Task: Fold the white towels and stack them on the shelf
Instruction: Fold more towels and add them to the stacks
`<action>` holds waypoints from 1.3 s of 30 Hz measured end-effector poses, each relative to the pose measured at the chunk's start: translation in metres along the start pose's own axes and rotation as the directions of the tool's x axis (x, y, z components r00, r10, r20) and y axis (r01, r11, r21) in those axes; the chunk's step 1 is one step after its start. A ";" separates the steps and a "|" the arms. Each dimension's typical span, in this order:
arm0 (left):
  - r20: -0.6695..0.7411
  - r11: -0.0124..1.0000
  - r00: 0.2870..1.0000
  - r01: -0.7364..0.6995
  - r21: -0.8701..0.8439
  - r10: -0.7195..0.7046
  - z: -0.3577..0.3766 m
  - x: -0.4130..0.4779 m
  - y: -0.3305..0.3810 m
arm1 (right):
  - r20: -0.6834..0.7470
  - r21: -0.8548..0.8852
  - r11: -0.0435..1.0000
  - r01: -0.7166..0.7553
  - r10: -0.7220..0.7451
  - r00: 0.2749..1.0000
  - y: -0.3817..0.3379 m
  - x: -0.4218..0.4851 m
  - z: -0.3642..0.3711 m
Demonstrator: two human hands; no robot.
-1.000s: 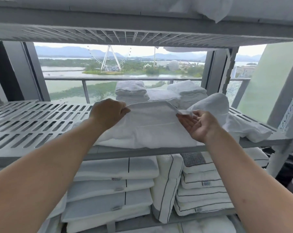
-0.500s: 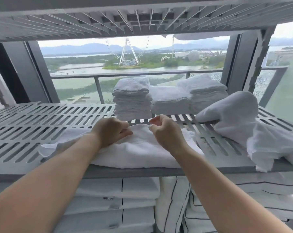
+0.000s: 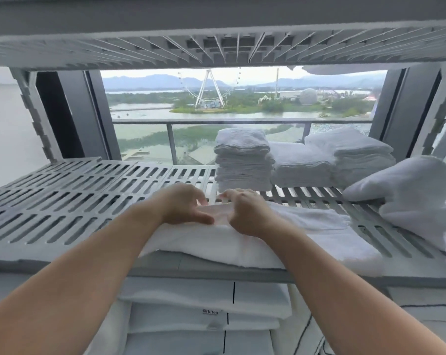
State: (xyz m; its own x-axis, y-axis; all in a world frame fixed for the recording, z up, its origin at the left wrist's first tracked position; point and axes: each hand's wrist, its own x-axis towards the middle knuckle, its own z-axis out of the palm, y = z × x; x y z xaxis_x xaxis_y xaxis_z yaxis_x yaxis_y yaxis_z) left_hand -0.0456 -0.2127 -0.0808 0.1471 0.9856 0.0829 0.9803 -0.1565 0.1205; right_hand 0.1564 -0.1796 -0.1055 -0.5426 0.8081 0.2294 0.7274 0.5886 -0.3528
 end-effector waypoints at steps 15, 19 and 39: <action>0.200 0.712 0.976 0.198 -0.673 -0.083 -0.035 -0.043 -0.089 | -0.150 0.048 0.970 -0.238 0.243 0.958 -0.024 0.038 0.033; 0.183 0.610 0.983 0.164 -0.775 -0.033 -0.030 -0.046 -0.109 | -0.158 0.050 0.958 -0.283 0.288 0.945 -0.025 0.047 0.035; -0.106 0.885 0.905 0.424 0.193 -0.411 -0.017 -0.033 -0.073 | -0.555 -0.220 0.975 0.033 -0.153 0.818 -0.023 0.044 0.053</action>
State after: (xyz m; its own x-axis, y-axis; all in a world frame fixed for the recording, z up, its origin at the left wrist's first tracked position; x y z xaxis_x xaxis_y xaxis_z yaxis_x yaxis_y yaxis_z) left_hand -0.1244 -0.2344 -0.0758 -0.2838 0.9500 0.1304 0.9551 0.2921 -0.0489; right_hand 0.0935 -0.1595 -0.1355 -0.3222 0.5842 0.7449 0.7836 0.6061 -0.1365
